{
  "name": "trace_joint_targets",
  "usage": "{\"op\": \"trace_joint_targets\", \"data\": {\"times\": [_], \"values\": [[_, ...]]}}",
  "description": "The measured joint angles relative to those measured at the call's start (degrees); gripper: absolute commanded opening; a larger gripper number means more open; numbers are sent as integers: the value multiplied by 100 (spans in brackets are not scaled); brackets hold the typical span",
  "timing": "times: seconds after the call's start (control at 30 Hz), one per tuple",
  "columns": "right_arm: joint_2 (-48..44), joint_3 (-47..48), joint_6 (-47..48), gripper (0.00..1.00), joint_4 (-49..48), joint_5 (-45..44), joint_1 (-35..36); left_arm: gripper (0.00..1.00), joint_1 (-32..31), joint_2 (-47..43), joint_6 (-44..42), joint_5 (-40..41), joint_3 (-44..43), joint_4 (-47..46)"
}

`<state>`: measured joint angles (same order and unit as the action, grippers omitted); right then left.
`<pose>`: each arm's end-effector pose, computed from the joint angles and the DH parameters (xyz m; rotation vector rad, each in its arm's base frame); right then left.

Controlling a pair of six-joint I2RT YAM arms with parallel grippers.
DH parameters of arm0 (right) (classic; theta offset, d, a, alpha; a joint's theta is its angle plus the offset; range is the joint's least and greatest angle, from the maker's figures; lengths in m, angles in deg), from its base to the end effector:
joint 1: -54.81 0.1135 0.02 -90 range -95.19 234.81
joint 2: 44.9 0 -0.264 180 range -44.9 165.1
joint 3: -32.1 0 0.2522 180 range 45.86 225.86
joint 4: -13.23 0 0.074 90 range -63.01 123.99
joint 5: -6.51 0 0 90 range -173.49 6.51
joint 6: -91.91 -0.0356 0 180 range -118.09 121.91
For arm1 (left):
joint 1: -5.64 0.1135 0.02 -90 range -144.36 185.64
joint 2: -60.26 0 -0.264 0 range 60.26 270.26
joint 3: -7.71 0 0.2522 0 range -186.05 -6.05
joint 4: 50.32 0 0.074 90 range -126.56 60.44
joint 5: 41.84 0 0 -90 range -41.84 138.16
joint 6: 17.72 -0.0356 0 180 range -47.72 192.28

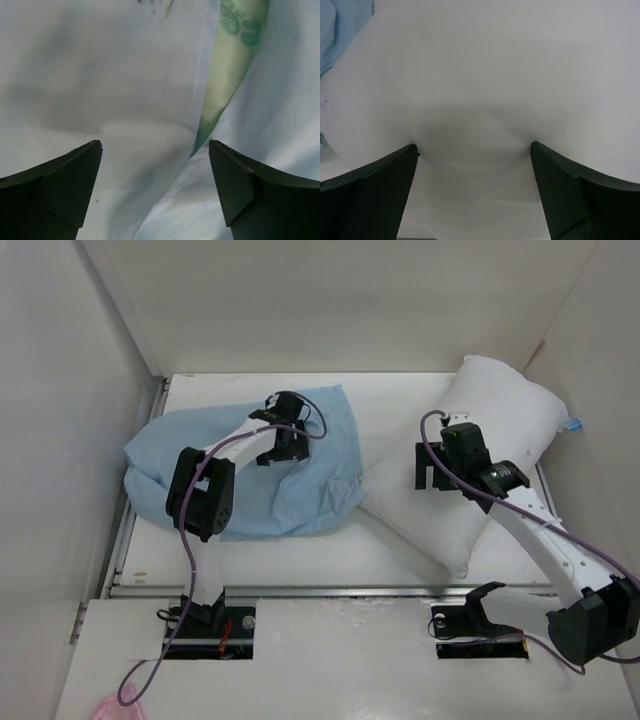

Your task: Put the pillow into the pillowcase

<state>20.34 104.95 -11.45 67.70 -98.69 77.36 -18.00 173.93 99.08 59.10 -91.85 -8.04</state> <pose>0.2192 0.0809 0.3076 -0.0647 2.3512 -0.0119 0.3974 -0.1666 0.2031 -0.1429 2.5275 -0.1064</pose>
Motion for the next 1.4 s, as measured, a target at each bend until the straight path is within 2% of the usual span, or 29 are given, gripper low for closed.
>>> {"op": "trace_joint_targets", "data": {"times": [0.27, 0.3, 0.37, 0.4, 0.43, 0.5, 0.53, 0.63, 0.67, 0.7, 0.73, 0.77, 0.8, 0.93, 1.13, 1.4], "values": [[9, 0, -219, 100, -140, 4, -133, 79, -87, 11, 28, 374, 352, 275], [9, 0, -234, 100, -149, 13, -146, 76, -111, 17, 26, 393, 402, 323], [17, 0, -275, 100, -175, 24, -173, 63, -164, 26, 66, 452, 442, 393], [28, -2, -293, 100, -181, 37, -188, 44, -181, 26, 96, 516, 442, 433], [33, -2, -310, 100, -188, 46, -201, 34, -201, 33, 138, 590, 442, 490], [46, -4, -341, 100, -203, 59, -236, 9, -227, 61, 227, 695, 435, 610], [48, -7, -354, 98, -212, 59, -251, 0, -229, 72, 240, 743, 435, 651], [63, -28, -413, 72, -264, 57, -273, 0, -227, 83, 339, 898, 420, 828], [101, -79, -461, 40, -363, 52, -293, 0, -227, 81, 378, 966, 391, 894], [109, -87, -455, 39, -380, 59, -299, 0, -227, 81, 420, 1038, 341, 960], [153, -118, -452, 30, -442, 52, -306, 0, -227, 61, 461, 1102, 278, 1016], [195, -144, -483, 19, -525, 35, -313, 0, -227, 28, 494, 1163, 214, 1071], [245, -173, -507, 0, -612, 17, -317, 0, -227, -39, 516, 1217, 155, 1117], [227, -291, -662, 0, -953, -155, -334, 0, -225, -673, 546, 1377, -11, 1228], [-343, -225, -573, 0, -1073, -450, -337, 0, -225, -1681, 588, 1537, -129, 1250], [-317, 461, 79, 0, -1134, 59, -179, 0, -225, -1711, 483, 1408, -37, 1141]]}}
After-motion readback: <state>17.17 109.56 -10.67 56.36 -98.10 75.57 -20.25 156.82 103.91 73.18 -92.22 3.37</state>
